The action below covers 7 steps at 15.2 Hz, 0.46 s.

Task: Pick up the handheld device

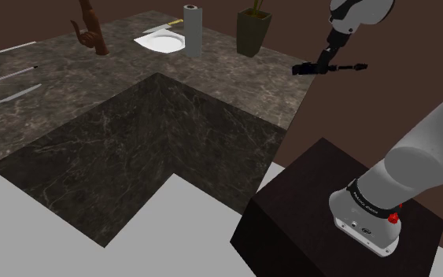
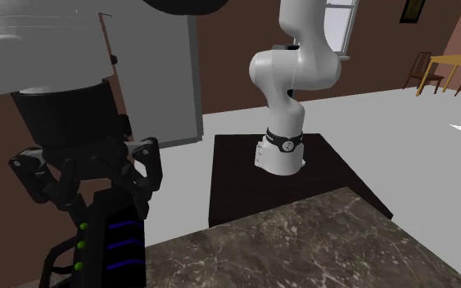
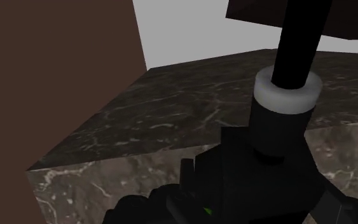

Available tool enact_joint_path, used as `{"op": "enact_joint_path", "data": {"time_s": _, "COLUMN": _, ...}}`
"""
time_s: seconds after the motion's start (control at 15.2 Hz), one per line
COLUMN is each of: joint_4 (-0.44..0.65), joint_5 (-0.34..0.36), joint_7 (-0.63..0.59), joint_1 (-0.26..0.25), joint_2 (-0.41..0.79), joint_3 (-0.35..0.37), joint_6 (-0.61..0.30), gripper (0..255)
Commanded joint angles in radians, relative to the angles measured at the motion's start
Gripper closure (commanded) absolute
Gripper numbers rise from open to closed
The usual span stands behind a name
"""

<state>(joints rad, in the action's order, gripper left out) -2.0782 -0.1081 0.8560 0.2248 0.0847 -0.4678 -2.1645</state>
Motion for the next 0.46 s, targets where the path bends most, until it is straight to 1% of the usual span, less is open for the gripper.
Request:
{"op": "enact_joint_path", "data": {"time_s": 0.0, "joint_4": 0.018, "joint_5": 0.008, "joint_7": -0.005, "joint_1": 0.000, "joint_2": -0.012, "joint_3": -0.002, "joint_6": 0.028, "gripper": 255}}
{"op": "enact_joint_path", "data": {"time_s": 0.26, "joint_4": 0.049, "joint_5": 0.023, "joint_7": -0.017, "joint_1": -0.002, "joint_2": -0.034, "joint_3": -0.002, "joint_6": 0.078, "gripper": 255}}
{"op": "enact_joint_path", "data": {"time_s": 0.4, "joint_4": 0.050, "joint_5": 0.023, "joint_7": -0.018, "joint_1": -0.002, "joint_2": -0.035, "joint_3": -0.002, "joint_6": 0.080, "gripper": 255}}
